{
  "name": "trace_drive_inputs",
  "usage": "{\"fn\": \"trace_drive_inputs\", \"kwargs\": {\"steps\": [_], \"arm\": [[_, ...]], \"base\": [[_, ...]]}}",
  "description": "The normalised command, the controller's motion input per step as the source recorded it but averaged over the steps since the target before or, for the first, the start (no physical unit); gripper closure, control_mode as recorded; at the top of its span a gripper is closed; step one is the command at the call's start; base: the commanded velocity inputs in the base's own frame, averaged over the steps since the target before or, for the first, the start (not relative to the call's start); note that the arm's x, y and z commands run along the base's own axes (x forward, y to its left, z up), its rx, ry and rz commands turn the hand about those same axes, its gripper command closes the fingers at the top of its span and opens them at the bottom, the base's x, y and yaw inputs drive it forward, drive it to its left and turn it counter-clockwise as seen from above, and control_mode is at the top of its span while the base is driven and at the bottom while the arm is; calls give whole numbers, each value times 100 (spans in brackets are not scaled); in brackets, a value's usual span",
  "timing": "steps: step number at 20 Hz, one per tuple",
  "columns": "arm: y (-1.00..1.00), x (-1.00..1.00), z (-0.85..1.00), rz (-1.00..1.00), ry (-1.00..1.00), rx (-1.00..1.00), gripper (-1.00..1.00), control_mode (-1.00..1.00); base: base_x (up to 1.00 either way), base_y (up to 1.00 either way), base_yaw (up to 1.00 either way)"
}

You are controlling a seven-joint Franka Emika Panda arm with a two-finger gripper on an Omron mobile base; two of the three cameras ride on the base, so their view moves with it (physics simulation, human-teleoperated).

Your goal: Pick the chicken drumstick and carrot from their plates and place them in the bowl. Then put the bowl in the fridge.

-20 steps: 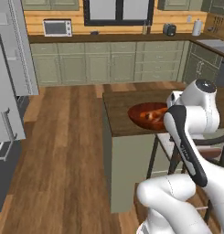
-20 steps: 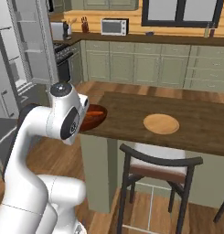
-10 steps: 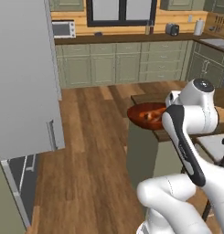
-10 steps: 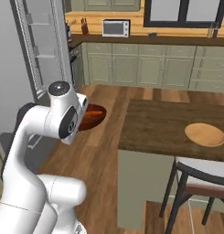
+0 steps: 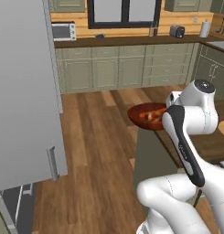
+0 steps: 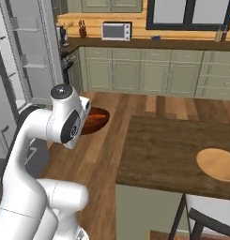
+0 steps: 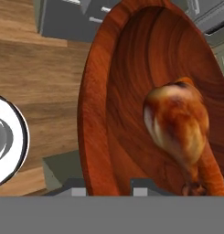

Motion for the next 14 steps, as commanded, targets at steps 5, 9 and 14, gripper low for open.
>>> {"fn": "trace_drive_inputs", "kwargs": {"steps": [5, 9, 14], "arm": [[0, 0, 0, 0, 0, 0, 100, 100], [0, 0, 0, 0, 0, 0, 100, 100], [0, 0, 0, 0, 0, 0, 100, 100]], "base": [[35, 27, -6], [1, 49, 0], [53, 14, -1]]}}
